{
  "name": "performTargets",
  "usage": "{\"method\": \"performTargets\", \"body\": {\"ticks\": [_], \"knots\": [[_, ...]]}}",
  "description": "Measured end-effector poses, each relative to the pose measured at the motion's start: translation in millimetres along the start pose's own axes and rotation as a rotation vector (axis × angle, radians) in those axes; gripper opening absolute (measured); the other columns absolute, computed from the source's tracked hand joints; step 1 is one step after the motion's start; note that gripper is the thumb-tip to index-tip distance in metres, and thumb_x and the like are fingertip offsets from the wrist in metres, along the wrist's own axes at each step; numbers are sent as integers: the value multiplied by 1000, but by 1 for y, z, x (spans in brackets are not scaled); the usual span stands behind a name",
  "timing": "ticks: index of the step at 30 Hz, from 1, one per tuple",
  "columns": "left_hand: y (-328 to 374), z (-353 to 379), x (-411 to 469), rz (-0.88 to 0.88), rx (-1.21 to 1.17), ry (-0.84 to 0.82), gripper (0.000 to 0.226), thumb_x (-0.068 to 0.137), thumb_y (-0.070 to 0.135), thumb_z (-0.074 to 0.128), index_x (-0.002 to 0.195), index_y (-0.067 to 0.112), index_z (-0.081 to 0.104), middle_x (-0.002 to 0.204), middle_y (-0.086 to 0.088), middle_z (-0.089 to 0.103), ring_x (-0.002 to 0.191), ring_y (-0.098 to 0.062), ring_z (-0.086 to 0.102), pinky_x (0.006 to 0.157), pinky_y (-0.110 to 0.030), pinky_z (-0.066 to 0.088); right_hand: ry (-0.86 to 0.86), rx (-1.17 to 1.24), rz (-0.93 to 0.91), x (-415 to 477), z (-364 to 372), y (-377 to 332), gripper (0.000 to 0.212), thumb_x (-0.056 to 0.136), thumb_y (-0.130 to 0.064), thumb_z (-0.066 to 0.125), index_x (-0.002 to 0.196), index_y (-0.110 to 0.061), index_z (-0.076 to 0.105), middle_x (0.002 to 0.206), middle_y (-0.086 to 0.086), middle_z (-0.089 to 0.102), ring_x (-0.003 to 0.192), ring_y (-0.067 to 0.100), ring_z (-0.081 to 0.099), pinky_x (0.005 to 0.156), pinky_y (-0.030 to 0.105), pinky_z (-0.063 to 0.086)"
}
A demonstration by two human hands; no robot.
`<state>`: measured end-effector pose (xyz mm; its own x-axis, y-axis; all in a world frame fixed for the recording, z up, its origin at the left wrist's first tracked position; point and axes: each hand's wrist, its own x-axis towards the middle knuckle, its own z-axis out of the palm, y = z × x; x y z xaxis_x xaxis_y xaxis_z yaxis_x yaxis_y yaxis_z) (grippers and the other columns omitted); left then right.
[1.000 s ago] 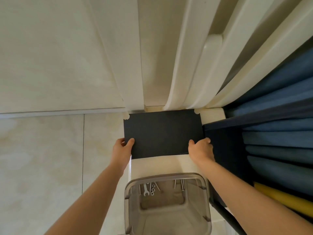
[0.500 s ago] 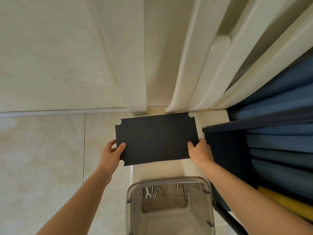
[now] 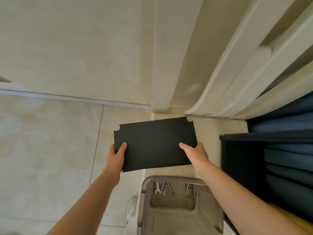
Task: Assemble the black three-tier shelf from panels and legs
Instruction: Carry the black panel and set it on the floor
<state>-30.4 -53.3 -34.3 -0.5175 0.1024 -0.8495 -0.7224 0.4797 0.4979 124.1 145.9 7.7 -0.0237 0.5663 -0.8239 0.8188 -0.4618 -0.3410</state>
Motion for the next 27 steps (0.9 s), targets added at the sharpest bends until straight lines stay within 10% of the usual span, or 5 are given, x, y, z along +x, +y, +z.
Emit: {"method": "performTargets", "body": {"ticks": [12, 27], "knots": [[7, -137, -69, 100, -258, 245, 38, 102, 41, 56, 136, 24, 48, 118, 8, 64, 102, -15, 65, 77, -36, 55, -125, -181, -315, -101, 71, -53, 52, 91, -36, 66, 127, -15, 36, 120, 6, 31, 77, 11, 48, 54, 19, 34], [-17, -298, -206, 230, -552, 536, 17, 98, 44, 61, 111, 35, 66, 93, 16, 74, 79, 0, 70, 53, -11, 52, -244, -331, -721, -289, 150, -68, 49, 91, -34, 68, 127, -18, 40, 121, 4, 50, 91, 5, 55, 61, 13, 45]]}}
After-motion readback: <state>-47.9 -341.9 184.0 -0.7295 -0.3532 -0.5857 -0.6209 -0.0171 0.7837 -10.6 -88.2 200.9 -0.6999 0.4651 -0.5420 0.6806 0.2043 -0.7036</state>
